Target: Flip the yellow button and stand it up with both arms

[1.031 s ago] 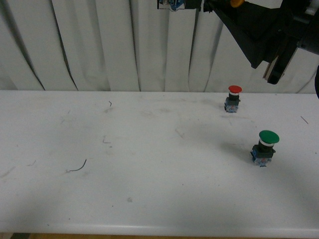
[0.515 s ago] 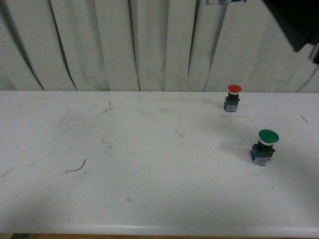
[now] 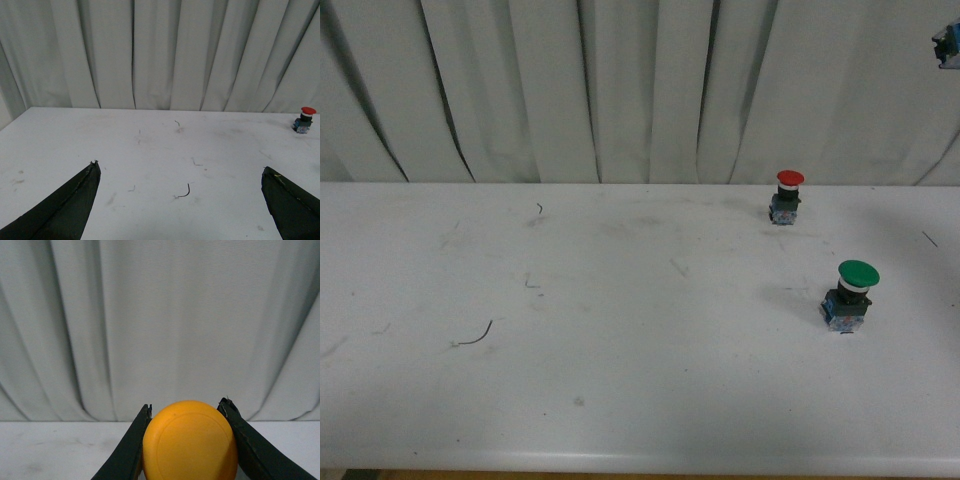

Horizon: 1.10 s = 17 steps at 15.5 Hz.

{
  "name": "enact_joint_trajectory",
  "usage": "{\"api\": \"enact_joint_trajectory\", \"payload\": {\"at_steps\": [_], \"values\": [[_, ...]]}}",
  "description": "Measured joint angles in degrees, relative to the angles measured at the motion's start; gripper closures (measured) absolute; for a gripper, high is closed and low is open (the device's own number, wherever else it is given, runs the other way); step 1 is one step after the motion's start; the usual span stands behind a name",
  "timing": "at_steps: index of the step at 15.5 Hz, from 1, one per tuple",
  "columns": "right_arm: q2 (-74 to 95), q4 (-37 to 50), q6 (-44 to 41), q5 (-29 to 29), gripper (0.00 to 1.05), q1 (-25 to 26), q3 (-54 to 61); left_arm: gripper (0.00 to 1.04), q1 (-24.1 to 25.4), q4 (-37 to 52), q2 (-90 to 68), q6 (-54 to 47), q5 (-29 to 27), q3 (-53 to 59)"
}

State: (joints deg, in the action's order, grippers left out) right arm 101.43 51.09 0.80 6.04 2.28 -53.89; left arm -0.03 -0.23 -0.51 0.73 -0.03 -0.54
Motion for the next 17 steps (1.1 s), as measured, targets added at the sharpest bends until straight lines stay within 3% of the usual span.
{"api": "enact_joint_trajectory", "payload": {"at_steps": [2, 5, 11, 17], "values": [[3.48, -5.99, -4.59, -4.22, 0.69, 0.79, -5.18, 0.07, 0.00, 0.02, 0.00, 0.02, 0.00, 0.00], [11.43, -18.75, -3.06, -10.01, 0.69, 0.66, -14.25, 0.07, 0.00, 0.00, 0.00, 0.00, 0.00, 0.00], [24.92, -39.65, 2.86, -14.84, 0.69, -7.78, -32.30, 0.07, 0.00, 0.02, 0.00, 0.00, 0.00, 0.00], [32.41, -45.29, 5.57, -15.67, 0.69, -9.73, -39.41, 0.07, 0.00, 0.02, 0.00, 0.00, 0.00, 0.00]]}}
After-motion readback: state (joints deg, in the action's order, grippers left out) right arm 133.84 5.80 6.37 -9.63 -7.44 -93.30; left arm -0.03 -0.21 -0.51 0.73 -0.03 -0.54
